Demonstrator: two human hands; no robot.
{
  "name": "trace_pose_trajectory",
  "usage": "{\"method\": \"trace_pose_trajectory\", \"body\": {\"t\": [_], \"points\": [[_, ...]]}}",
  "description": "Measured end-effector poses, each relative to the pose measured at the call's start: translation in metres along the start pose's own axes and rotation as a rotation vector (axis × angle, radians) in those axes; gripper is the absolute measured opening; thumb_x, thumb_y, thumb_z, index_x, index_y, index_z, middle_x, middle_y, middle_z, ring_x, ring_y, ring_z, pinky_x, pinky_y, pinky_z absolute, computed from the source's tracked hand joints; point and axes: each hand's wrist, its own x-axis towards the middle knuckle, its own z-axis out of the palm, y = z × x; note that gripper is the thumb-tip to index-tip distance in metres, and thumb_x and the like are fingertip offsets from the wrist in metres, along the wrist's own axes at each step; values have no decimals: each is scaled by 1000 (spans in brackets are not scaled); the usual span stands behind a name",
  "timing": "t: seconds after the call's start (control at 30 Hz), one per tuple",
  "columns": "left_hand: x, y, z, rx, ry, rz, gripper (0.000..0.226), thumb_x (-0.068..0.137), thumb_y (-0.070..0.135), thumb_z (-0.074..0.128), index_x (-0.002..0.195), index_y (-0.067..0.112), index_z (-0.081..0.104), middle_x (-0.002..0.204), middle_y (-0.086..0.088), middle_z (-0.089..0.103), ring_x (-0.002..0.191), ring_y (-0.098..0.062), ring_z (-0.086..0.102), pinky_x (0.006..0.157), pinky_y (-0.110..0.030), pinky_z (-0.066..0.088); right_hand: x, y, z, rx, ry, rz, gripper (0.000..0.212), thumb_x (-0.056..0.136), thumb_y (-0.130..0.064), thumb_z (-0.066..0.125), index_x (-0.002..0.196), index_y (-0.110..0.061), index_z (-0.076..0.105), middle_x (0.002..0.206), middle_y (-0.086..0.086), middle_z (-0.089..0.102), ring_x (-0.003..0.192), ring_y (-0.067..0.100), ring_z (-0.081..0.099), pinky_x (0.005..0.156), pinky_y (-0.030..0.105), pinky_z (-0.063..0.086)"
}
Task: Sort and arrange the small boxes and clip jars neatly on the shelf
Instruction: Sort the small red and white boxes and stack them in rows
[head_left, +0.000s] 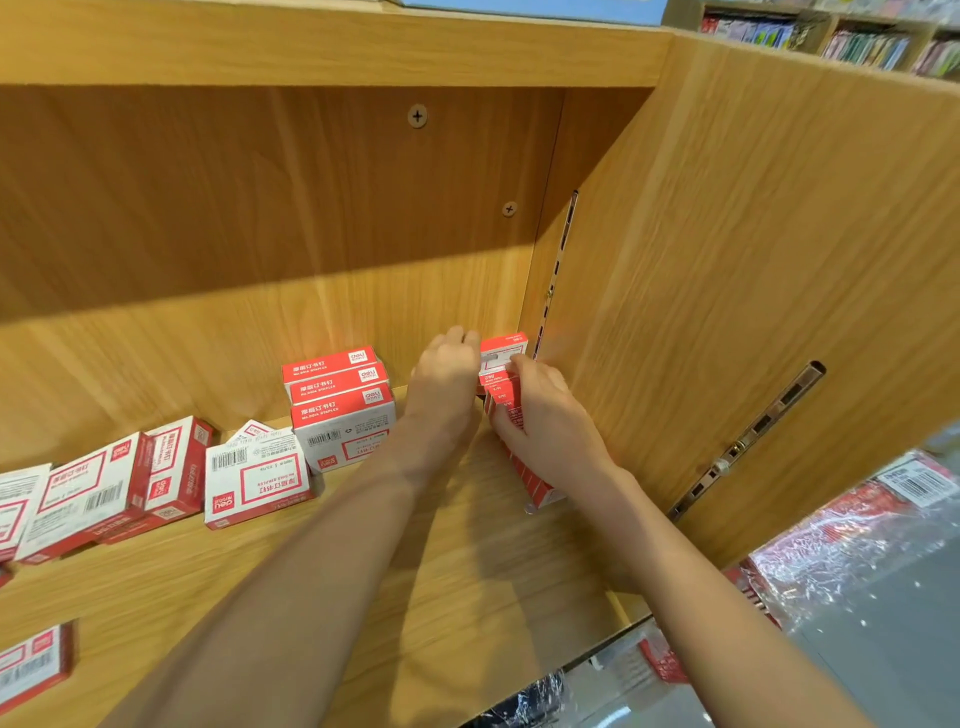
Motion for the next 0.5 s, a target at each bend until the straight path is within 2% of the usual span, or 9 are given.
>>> {"method": "trace_pose_trajectory", "body": {"t": [0.07, 0.1, 0.2, 0.27, 0.33, 0.4, 0.5], "points": [[-9, -4, 8, -52, 95, 23, 20, 70, -5, 68, 86, 4, 58, 80, -11, 57, 71, -27, 55, 55, -30, 35, 0, 0, 0, -8, 33, 4, 46, 85, -21, 56, 124, -1, 44, 114, 13, 54, 107, 25, 49, 88, 29, 41], [-13, -5, 11, -74, 116, 17, 21, 71, -5, 68, 85, 5, 58, 80, -10, 56, 70, -24, 52, 54, -29, 35, -1, -1, 0, -22, 47, 12, 48, 84, -23, 56, 125, -1, 43, 114, 12, 53, 106, 24, 49, 87, 28, 42], [-19, -5, 15, -144, 109, -38, 16, 82, 0, 60, 97, 5, 59, 89, -10, 53, 77, -18, 44, 60, -28, 35, -1, -2, 0, -65, 97, 24, 46, 83, -23, 57, 123, -3, 46, 108, 9, 54, 98, 21, 50, 82, 27, 43], [-18, -6, 16, -229, 124, -52, 19, 86, 2, 55, 104, 4, 60, 93, -12, 55, 84, -22, 49, 68, -28, 38, -2, -3, -2, -82, 132, 19, 41, 83, -20, 57, 119, -3, 48, 105, 9, 56, 95, 21, 51, 81, 26, 44], [-20, -5, 16, -394, 129, -113, 23, 86, 0, 54, 107, 6, 56, 96, -10, 60, 89, -22, 54, 73, -19, 37, -4, -5, -3, -82, 141, 24, 39, 83, -18, 58, 118, -3, 48, 104, 9, 56, 94, 21, 52, 79, 27, 45], [-22, -5, 16, -516, 134, -186, 24, 83, -4, 56, 98, 13, 48, 85, -2, 58, 80, -17, 56, 65, -10, 37, -4, -4, -2, -86, 139, 21, 39, 83, -17, 57, 118, -3, 47, 104, 9, 56, 94, 22, 53, 78, 28, 47], [-22, -6, 13, -491, 117, -195, 17, 85, 0, 57, 90, 12, 46, 77, 0, 53, 73, -20, 54, 59, -18, 35, -3, -3, 0, -76, 134, 21, 41, 84, -17, 56, 121, -3, 46, 106, 10, 55, 97, 23, 54, 81, 32, 50]]}}
